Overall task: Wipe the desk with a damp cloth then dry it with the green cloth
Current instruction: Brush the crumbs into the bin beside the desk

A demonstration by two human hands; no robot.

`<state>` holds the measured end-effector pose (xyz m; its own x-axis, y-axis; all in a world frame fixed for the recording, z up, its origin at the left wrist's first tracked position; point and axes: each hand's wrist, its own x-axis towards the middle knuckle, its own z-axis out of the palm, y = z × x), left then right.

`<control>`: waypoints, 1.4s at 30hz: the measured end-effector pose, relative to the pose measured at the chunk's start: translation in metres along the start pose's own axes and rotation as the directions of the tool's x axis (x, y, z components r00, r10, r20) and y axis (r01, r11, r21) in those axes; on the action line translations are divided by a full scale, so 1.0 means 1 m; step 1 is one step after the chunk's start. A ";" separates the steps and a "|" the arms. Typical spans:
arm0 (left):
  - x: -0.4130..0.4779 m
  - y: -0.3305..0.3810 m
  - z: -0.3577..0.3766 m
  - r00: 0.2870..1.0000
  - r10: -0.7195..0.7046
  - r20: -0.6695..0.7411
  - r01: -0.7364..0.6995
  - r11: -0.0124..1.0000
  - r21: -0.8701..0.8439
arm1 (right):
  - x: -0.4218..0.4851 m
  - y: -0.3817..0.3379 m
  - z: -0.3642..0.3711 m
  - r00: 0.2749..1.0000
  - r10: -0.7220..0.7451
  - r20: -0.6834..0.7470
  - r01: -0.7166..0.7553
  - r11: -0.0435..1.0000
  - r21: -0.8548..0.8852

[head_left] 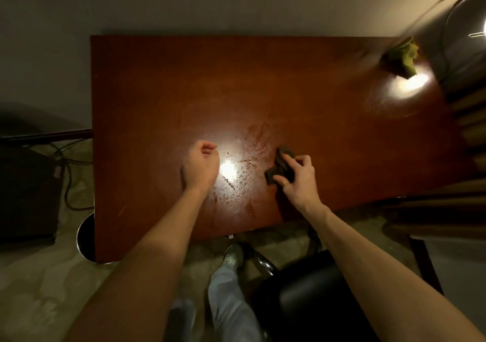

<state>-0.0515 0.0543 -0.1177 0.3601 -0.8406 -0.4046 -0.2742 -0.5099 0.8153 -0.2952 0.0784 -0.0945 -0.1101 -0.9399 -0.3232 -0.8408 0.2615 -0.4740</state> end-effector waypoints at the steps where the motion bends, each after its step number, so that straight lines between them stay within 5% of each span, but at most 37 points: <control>1: 0.005 -0.004 -0.009 1.000 0.002 -0.018 -0.002 1.000 -0.003 | -0.001 -0.004 0.004 1.000 -0.013 0.007 0.013 1.000 0.002; 12: 0.025 -0.022 -0.059 0.994 -0.105 -0.004 0.104 0.985 -0.141 | -0.007 -0.071 0.059 0.984 -0.179 0.024 0.181 0.976 -0.125; 18: 0.023 -0.026 -0.079 0.992 -0.060 0.110 0.071 0.992 -0.106 | -0.007 -0.103 0.080 0.942 -0.320 0.103 0.330 0.820 -0.469; 22: 0.022 -0.029 -0.093 0.991 -0.069 0.115 0.072 0.997 -0.026 | -0.024 -0.132 0.106 0.906 -0.392 0.160 0.417 0.761 -0.496; 26: 0.020 -0.034 -0.122 0.999 0.036 -0.037 -0.024 0.961 0.276 | -0.052 -0.173 0.142 0.847 -0.476 0.236 0.530 0.722 -0.446; 35: 0.001 -0.125 -0.253 0.921 -0.033 -0.388 0.135 0.962 0.237 | -0.114 -0.275 0.218 0.717 -0.576 0.391 0.689 0.672 -0.273; 39: -0.017 -0.187 -0.301 0.928 -0.057 -0.369 0.161 0.953 0.257 | -0.124 -0.312 0.254 0.715 -0.606 0.348 0.669 0.737 -0.091; 42: -0.022 -0.221 -0.324 0.938 -0.261 -0.227 0.259 0.965 -0.043 | -0.140 -0.348 0.292 0.783 -0.531 0.323 0.516 0.845 0.138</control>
<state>0.2899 0.2445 -0.1551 0.6116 -0.6140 -0.4990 -0.1331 -0.7016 0.7000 0.1678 0.1827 -0.1231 0.5315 -0.8044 -0.2655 -0.6943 -0.2340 -0.6806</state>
